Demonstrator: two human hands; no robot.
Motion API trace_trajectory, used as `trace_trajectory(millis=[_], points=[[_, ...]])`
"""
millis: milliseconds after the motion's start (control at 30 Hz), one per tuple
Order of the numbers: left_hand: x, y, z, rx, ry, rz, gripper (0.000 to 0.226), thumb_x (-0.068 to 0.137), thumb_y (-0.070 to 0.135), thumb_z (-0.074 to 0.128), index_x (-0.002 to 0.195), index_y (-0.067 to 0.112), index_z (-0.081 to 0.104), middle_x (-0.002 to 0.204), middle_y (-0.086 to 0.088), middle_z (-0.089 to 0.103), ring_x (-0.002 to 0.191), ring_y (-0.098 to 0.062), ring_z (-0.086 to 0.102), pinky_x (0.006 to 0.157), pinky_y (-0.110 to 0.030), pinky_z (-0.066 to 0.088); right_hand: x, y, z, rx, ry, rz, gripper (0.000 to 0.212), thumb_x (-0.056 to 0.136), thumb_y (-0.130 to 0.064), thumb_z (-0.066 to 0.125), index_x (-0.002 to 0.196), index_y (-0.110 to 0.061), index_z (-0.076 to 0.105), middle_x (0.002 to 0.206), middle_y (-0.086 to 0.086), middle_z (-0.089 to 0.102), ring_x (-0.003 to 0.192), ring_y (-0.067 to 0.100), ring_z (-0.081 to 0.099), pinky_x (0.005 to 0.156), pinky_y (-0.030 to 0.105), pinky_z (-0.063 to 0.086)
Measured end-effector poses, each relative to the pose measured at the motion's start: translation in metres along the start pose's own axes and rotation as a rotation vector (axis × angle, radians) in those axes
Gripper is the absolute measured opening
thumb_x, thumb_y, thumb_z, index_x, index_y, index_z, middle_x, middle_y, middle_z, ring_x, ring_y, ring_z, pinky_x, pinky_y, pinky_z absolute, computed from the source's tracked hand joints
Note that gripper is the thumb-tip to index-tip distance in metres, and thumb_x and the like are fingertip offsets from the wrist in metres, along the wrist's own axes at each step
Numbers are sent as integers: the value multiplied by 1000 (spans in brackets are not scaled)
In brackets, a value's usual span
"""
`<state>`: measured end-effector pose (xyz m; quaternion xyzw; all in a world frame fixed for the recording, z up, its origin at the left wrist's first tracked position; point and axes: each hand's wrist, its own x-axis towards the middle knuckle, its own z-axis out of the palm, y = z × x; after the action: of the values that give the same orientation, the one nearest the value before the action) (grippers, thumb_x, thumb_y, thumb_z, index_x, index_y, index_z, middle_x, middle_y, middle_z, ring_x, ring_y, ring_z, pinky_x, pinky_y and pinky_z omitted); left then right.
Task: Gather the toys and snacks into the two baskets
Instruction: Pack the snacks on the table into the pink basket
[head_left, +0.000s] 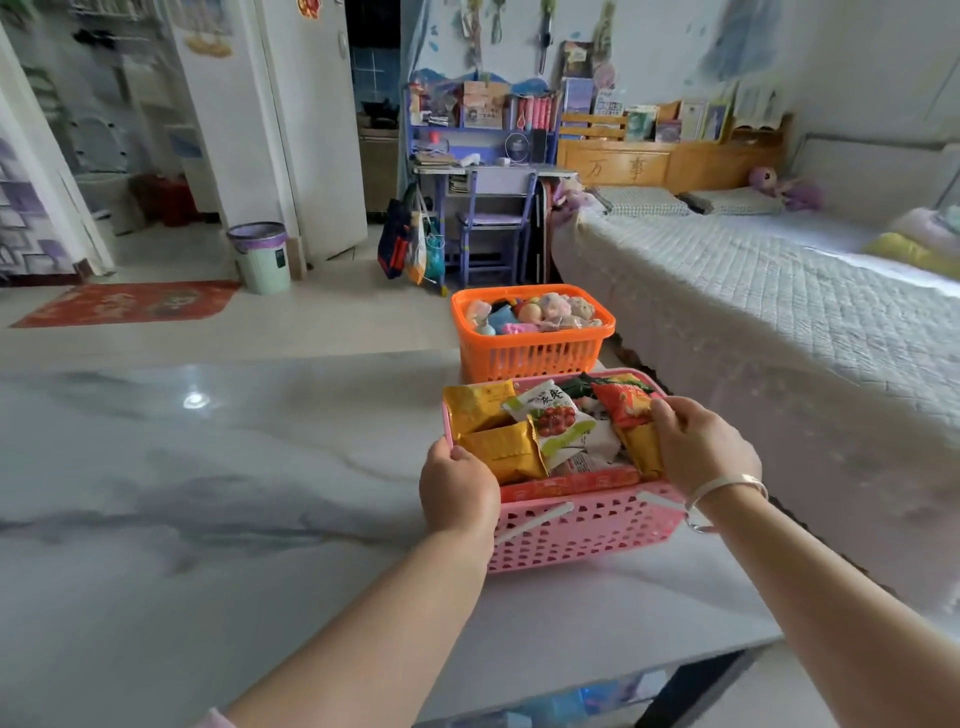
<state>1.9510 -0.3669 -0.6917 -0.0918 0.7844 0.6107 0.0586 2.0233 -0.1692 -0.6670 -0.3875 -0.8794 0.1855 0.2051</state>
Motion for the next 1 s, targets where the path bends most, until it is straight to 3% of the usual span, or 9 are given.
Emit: trace_trajectory(millis=[400, 600, 733, 867, 1000], points=[[44, 22, 75, 31, 55, 14, 43, 106, 25, 26, 140, 15, 50, 132, -10, 60, 117, -30, 60, 96, -47, 54, 94, 18, 29, 67, -72, -43, 43, 95, -53, 29, 125, -34, 54, 116, 3, 64, 98, 25, 57, 71, 30, 40], [70, 15, 84, 59, 72, -1, 42, 106, 22, 26, 140, 13, 50, 133, -12, 60, 119, -31, 59, 98, -47, 53, 109, 15, 56, 44, -87, -48, 46, 96, -55, 26, 127, -31, 51, 110, 4, 65, 80, 20, 51, 65, 29, 40], [84, 19, 87, 43, 68, 4, 43, 106, 20, 26, 140, 12, 50, 134, -12, 59, 120, -31, 58, 99, -48, 52, 119, 10, 62, -11, -70, -16, 48, 96, -55, 25, 114, -22, 54, 89, 3, 59, 74, 23, 54, 63, 31, 40], [93, 20, 88, 44, 65, 10, 42, 106, 20, 26, 139, 11, 51, 134, -12, 59, 120, -31, 58, 99, -47, 52, 125, 9, 71, -52, -43, -5, 52, 94, -58, 20, 97, -20, 56, 89, 5, 62, 74, 24, 57, 66, 33, 46], [98, 21, 87, 54, 61, 13, 41, 106, 20, 26, 136, 11, 53, 131, -12, 61, 118, -31, 60, 97, -47, 53, 127, 7, 75, -77, -36, -4, 52, 95, -58, 19, 96, -20, 55, 91, 6, 62, 74, 24, 56, 62, 31, 41]])
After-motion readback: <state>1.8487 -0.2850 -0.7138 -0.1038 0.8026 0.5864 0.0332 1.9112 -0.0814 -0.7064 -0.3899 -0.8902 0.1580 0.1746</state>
